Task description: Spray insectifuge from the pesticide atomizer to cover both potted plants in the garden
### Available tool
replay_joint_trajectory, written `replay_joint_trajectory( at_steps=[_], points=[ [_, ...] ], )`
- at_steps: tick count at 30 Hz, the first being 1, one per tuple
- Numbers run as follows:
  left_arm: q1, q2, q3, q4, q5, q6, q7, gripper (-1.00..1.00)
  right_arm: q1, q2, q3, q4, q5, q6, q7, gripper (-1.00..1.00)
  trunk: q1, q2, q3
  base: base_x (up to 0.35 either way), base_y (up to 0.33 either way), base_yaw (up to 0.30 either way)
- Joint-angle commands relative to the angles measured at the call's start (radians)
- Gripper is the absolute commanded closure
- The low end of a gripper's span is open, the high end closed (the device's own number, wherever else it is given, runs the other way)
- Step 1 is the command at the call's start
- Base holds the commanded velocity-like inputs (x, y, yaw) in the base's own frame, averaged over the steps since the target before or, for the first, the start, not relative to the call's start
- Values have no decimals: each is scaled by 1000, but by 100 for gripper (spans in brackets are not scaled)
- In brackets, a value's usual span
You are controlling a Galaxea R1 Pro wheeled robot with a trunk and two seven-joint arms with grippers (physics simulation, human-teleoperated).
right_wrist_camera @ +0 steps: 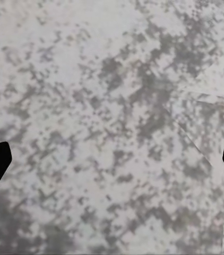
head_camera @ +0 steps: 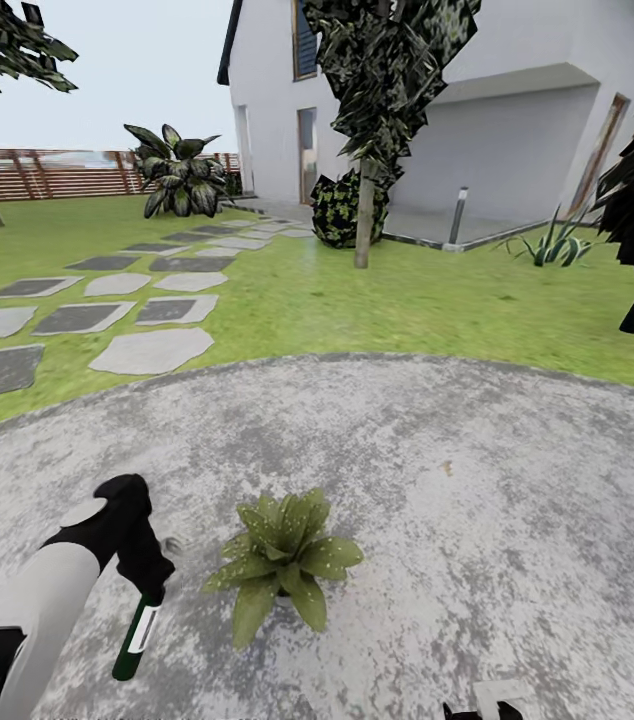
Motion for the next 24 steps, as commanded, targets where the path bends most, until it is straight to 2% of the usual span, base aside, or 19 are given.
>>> replay_joint_trajectory(
  at_steps=[1,3,4,5,12,17,24],
  points=[
    [2,3,2,-1,-9,7,-8,100,0,0,9,1,-5,-3,-4,-100,0,0,-1,0,0,5],
    [2,3,1,-1,-9,-24,-8,100,0,0,9,1,-5,-3,-4,-100,0,0,-1,0,0,2],
    [23,-7,3,-1,-9,-112,12,100,0,0,7,0,-5,-3,-4,-100,0,0,-1,0,0,40],
    [30,-12,3,0,-9,-118,24,100,0,1,7,0,-5,-3,-4,-100,0,0,-1,0,0,141],
    [37,-70,1,-1,-11,-124,46,100,0,1,7,0,-5,-3,-4,-100,0,0,-1,0,0,248],
    [37,-75,0,-1,-11,-122,46,100,0,1,7,0,-5,-3,-4,-100,0,0,-1,161,-108,234],
    [37,-76,0,-5,-12,-122,46,100,0,1,7,1,-5,-3,-4,-100,0,0,-1,212,-187,22]
  ],
)
